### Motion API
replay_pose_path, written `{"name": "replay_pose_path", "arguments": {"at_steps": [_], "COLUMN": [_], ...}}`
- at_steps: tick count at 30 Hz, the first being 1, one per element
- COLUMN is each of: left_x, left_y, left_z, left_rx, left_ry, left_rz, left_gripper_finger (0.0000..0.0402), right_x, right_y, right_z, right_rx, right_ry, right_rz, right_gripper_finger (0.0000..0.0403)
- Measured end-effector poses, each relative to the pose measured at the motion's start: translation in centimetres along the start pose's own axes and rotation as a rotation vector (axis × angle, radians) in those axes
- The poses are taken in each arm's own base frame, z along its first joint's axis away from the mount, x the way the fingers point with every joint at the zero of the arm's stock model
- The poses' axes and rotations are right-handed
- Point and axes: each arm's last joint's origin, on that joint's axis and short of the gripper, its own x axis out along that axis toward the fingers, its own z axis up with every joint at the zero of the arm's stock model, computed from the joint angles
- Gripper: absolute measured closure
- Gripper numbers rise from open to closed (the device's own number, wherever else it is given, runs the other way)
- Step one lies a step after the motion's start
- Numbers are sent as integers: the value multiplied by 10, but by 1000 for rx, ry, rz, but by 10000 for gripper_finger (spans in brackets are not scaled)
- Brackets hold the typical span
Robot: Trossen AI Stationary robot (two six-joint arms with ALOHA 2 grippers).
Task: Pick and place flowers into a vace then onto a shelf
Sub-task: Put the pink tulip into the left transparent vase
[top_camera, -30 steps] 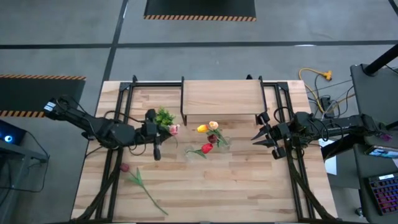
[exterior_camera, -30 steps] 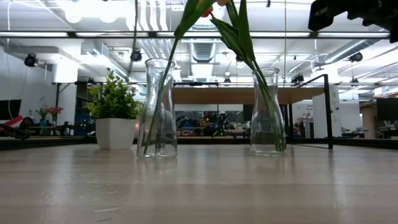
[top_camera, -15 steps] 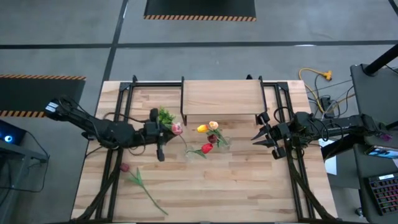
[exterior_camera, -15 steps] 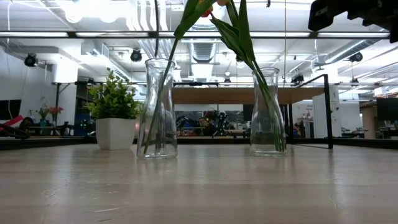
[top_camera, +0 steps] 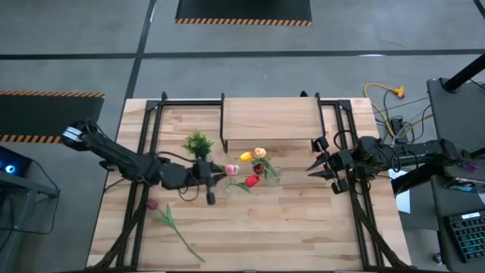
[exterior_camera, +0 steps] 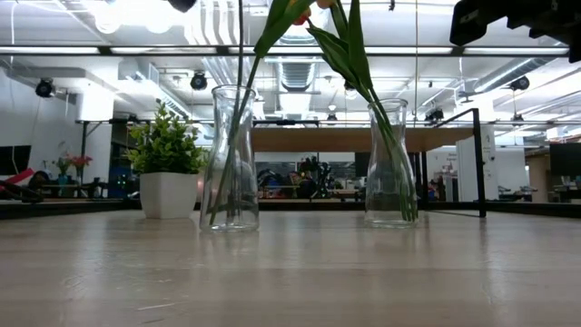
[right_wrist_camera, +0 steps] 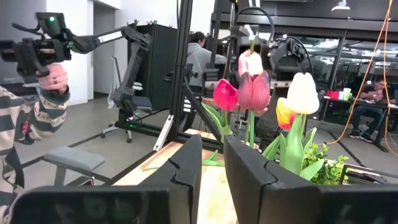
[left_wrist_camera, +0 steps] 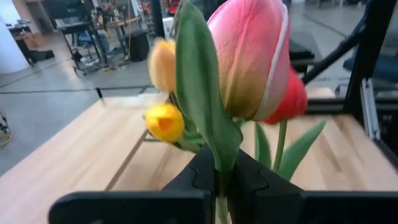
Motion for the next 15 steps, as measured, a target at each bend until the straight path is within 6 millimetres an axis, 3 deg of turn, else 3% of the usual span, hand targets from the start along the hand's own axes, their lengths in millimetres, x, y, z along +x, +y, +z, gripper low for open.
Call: {"name": "replay_pose_path", "arguments": {"at_steps": [9,15], "left_x": [20,24], "left_y": [-13,-17], "left_z": [-25,-32], "left_rx": [62,76], "left_ry": [90,113], "left_rz": [0,-19], "left_gripper_finger": [401,401], "right_x": [0,0], "right_y": [0,0], "right_z": [0,0], "right_rx": [0,0], "right_ry": [0,0], "right_rz": [0,0], "right_gripper_finger": [342,345]}}
